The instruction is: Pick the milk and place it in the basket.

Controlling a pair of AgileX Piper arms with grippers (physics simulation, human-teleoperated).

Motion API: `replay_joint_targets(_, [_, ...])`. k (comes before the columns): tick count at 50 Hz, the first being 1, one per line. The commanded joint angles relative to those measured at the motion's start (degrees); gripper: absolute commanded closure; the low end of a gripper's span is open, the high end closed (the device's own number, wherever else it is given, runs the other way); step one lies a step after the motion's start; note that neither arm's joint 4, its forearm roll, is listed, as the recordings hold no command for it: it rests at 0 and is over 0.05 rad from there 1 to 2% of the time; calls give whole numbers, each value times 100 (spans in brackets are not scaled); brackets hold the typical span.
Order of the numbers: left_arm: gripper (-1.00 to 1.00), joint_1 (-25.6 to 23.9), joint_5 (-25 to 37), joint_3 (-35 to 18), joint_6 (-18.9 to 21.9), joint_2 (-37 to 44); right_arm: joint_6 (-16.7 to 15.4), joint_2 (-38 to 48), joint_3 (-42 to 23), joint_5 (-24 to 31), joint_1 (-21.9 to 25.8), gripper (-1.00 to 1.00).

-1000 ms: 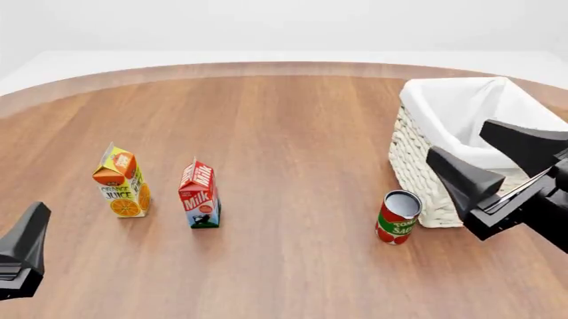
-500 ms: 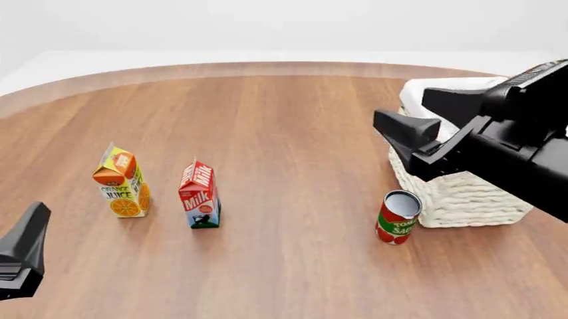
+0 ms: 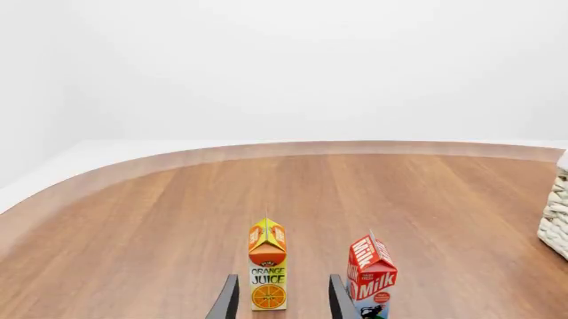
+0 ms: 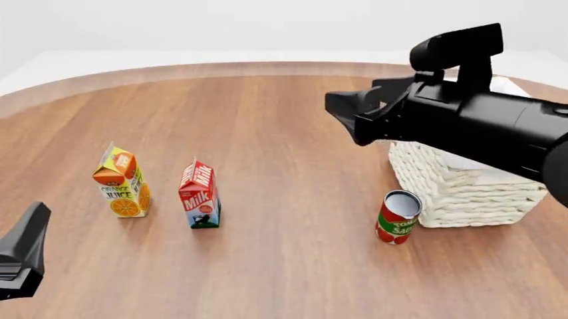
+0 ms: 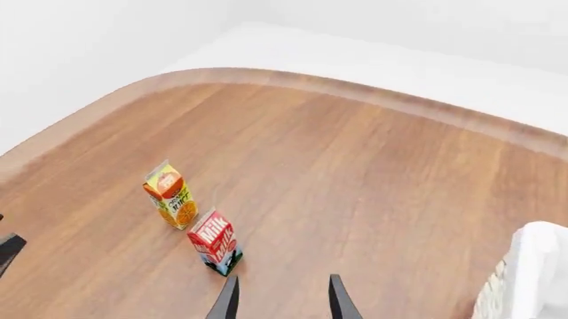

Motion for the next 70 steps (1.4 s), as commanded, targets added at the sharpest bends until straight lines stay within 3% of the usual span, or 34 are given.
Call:
replay_joint_targets(1, [-100, 0, 0, 0, 0, 0, 270, 538, -404, 110, 172, -100])
replay_joint_targets(25, [-100, 0, 0, 0, 0, 0, 992, 1443, -1151, 274, 366, -100])
replay_joint_targets(37, [-100, 0, 0, 0, 0, 0, 1140, 1959, -1602, 385, 534, -100])
replay_joint_targets(49, [-100, 0, 0, 0, 0, 0, 1222, 2337, -1812, 328, 564, -100])
replay_joint_targets(70, [-100, 0, 0, 0, 0, 0, 1830, 3031, -2146, -24, 555, -100])
